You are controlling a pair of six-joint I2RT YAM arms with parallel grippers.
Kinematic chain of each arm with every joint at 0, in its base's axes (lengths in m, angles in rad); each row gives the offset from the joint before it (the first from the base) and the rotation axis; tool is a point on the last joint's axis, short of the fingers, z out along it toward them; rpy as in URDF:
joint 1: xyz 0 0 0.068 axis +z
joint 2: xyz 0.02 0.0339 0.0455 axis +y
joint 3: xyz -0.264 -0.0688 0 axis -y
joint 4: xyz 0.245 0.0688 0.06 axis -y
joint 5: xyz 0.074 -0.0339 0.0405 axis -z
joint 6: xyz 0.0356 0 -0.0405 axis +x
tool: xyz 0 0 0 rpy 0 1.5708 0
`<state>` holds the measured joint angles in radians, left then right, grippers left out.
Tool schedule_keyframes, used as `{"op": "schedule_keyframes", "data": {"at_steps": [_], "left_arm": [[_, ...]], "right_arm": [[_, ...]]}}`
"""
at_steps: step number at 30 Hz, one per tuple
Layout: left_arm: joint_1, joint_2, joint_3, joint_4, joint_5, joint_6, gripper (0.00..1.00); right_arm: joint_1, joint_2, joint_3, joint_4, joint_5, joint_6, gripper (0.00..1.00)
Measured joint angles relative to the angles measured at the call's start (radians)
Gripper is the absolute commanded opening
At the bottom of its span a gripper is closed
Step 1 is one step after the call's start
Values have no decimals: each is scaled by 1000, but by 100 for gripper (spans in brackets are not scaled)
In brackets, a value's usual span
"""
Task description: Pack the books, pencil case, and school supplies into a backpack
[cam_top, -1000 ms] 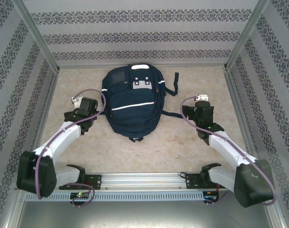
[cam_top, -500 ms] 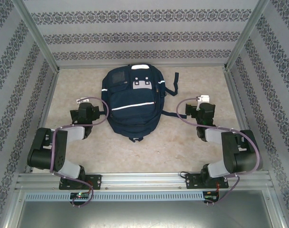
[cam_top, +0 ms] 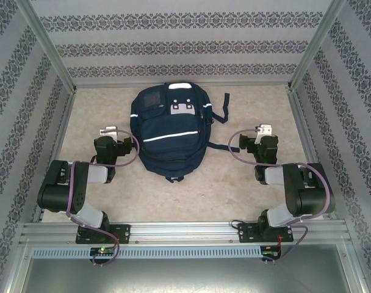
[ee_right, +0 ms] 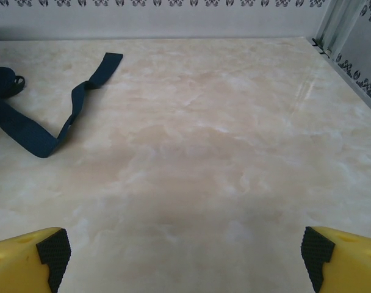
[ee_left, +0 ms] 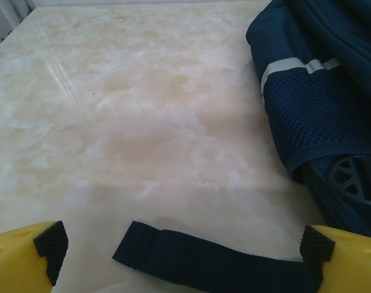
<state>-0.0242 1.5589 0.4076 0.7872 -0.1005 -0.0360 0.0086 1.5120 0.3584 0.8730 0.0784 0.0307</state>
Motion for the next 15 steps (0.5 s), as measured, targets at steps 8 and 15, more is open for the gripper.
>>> {"op": "schedule_keyframes", "data": {"at_steps": [8,15], "left_arm": [[0,0,0,12,15,4,100],[0,0,0,12,15,4,100]], "right_arm": [[2,0,3,0,-2,-1,98],[2,0,5,-1,-2,-1,98]]}}
